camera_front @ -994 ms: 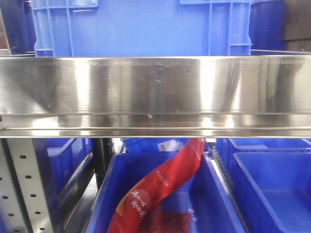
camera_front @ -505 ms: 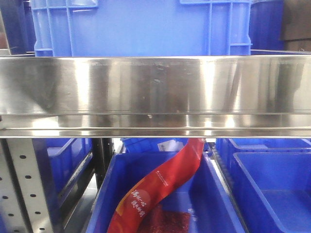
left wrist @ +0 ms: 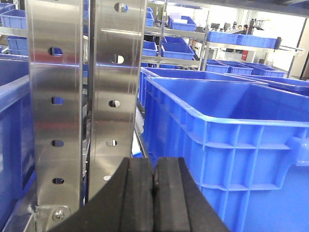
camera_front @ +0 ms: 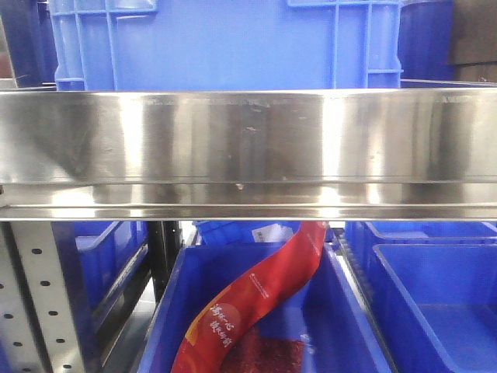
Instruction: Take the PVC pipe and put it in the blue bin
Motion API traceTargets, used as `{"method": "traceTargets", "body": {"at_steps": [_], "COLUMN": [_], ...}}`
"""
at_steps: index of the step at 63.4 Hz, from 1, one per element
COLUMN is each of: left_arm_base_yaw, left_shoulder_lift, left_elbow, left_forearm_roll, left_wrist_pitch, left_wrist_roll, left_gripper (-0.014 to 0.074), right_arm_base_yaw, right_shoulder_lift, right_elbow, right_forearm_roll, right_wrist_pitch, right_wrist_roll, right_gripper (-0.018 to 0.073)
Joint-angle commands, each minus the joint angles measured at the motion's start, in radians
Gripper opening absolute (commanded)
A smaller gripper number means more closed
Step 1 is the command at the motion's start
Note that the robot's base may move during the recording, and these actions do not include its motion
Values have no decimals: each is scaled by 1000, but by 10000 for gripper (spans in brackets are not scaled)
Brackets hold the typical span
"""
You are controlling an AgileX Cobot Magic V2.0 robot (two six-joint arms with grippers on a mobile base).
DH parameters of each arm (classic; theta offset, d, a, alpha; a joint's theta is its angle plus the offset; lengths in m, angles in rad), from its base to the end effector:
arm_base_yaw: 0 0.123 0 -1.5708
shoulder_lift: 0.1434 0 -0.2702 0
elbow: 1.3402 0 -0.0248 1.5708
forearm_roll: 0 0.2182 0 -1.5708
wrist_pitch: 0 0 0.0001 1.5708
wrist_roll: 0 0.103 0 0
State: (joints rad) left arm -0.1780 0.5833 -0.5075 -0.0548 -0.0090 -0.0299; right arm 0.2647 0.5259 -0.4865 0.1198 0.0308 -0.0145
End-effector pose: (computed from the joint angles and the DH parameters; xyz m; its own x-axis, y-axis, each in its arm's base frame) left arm 0.1171 -0.0210 0.3318 0.0050 -0.0869 -0.9962 0.1776 0.9805 -0.0846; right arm 0.1040 0.0286 0.3275 -0.0113 0.1058 -0.9943 -0.2654 0.9584 0.1050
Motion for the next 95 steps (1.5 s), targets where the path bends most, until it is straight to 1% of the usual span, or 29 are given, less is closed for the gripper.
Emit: {"method": "traceTargets", "body": {"at_steps": [1, 6, 13, 17, 21, 32, 50, 66, 95], "left_arm_base_yaw": [4, 4, 4, 4, 4, 4, 4, 4, 4], "left_shoulder_lift": [-5, -5, -5, -5, -5, -5, -5, -5, -5], "left_elbow": [-1, -1, -1, -1, -1, -1, -1, -1, -1], "left_forearm_roll": [-6, -6, -6, -6, -6, -6, -6, -6, -6], "left_wrist_pitch": [-19, -19, -19, -19, -19, -19, -18, -18, -18], "left_wrist_roll": [-3, -3, -3, -3, -3, -3, -3, -3, -3], "left_gripper": [-111, -111, -111, -111, -111, -111, -111, -111, -111], "right_arm_base_yaw": [-95, -201, -308, -361, -388, -393, -391, -331, -331], "right_shoulder_lift": [-64, -143, -238, -311, -363, -518, -526, -526, -526], "right_elbow": [75, 154, 243, 308, 356, 486, 486, 486, 486], "right_forearm_roll": [-12, -15, -15, -15, -15, -15, -34, -42, -46], "right_wrist_pitch": [-45, -47, -45, -45, -45, -43, -15, -14, -14], "right_wrist_roll": [0, 0, 0, 0, 0, 0, 0, 0, 0], "right_gripper": [-167, -167, -167, -167, -167, -167, -167, -167, -167]}}
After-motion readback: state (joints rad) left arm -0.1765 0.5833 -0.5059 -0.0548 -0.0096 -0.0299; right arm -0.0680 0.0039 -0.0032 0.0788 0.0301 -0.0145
